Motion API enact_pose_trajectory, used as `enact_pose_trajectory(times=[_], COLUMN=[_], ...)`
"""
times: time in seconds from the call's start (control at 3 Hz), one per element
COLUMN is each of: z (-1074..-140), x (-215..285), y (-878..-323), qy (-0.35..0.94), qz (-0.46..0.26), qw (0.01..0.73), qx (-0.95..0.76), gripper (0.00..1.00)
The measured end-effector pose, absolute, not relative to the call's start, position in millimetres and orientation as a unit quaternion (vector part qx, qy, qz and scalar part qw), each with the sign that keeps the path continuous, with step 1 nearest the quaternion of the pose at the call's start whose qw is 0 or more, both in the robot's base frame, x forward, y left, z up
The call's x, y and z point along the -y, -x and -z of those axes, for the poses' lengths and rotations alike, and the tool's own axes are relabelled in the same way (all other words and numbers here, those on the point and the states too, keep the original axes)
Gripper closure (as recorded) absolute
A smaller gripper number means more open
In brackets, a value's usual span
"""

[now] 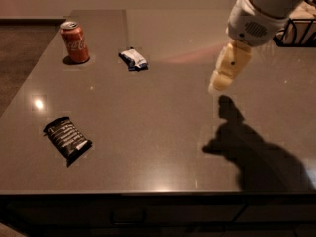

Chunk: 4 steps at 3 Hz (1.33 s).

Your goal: Move rxbar blueberry near rxbar chocolate

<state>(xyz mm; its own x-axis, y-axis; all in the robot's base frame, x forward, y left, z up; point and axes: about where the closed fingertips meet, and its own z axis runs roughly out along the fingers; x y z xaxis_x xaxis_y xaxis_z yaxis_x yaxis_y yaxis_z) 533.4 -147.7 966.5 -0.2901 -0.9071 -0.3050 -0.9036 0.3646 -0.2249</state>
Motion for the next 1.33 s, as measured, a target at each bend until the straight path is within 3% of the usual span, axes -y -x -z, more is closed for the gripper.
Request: enact_pose_trajectory(times=[1.33], z=[-857], x=[-41], y=[-726], qy=[0.406], qz=[-0.031], qw=[0.196], qx=[-0.892], gripper=[0.00])
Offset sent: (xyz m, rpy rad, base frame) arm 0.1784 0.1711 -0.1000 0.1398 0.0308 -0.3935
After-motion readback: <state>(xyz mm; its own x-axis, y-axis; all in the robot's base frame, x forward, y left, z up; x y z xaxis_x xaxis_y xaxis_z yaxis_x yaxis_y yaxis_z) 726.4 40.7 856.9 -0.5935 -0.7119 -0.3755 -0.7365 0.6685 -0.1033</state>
